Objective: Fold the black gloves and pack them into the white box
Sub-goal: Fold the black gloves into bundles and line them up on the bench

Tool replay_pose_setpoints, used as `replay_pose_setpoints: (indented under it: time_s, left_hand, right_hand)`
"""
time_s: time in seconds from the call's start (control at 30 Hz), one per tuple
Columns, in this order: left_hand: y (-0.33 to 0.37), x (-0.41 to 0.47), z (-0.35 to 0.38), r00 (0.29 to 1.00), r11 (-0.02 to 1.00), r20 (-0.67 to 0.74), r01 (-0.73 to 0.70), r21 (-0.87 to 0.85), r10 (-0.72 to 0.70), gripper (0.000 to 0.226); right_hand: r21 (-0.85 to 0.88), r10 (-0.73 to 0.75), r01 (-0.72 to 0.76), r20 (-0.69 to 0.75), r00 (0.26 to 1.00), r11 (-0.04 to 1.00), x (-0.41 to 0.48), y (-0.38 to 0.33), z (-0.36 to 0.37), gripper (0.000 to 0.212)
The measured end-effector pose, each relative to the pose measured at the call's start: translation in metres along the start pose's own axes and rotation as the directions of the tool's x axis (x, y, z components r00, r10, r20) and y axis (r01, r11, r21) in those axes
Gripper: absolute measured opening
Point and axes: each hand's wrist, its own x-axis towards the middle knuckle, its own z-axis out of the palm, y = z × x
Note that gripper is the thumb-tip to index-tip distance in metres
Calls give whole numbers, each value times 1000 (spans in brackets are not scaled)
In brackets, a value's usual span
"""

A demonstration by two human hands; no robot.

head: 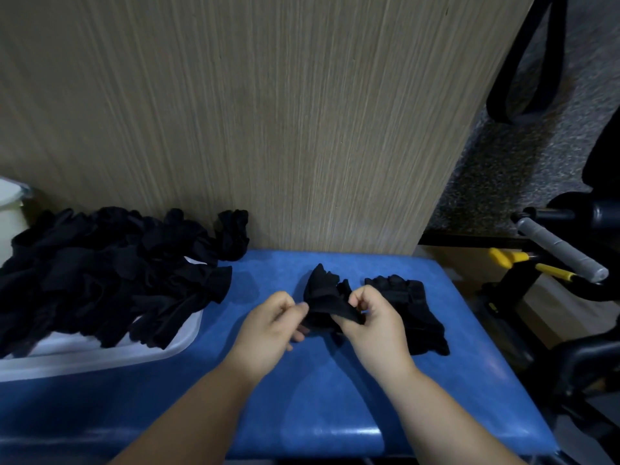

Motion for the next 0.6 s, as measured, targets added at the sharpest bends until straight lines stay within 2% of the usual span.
replay_pose_setpoints:
  time_s: [0.1, 0.17, 0.23, 0.27, 0.37, 0.43, 0.5, 0.57, 0.6]
  left_hand:
    - [1, 5, -2, 993, 987, -70, 85, -135, -95, 38]
    - [0, 7, -1, 988, 993, -107, 107, -57, -113, 45]
    - [0, 9, -2, 981, 988, -118, 150, -29, -152, 35]
    - [-2, 10, -2, 978, 982, -111, 166, -90, -175, 31]
    - [-3, 11, -1, 973, 934, -98, 170, -314, -210, 23]
    - [-3, 12, -1, 968, 915, -147, 133, -381, -202, 18]
    - [-1, 12, -4, 961, 887, -189, 96, -451, -200, 17]
    - [-1, 12, -7, 964, 877, -199, 64, -477, -178, 23]
    - [-1, 12, -7, 968, 879, -190, 54, -474, -162, 27]
  right_hand:
    - [-21, -61, 63, 82, 995, 998, -1, 0, -1, 29]
    - [0, -88, 89, 153, 984, 996, -4, -2, -1, 28]
    - [27, -91, 87, 221, 971, 996, -7, -5, 1, 29]
    - [28, -90, 86, 236, 967, 996, -9, -5, 2, 30]
    - [-37, -89, 96, 158, 983, 995, -10, -6, 2, 39]
    - [-109, -80, 88, 81, 994, 990, -10, -6, 1, 42]
    - [-164, -50, 60, 61, 997, 985, -11, -5, -1, 38]
    - [-114, -2, 12, 83, 997, 993, -11, -5, -3, 30]
    - [-35, 30, -27, 104, 994, 999, -11, -6, -3, 24]
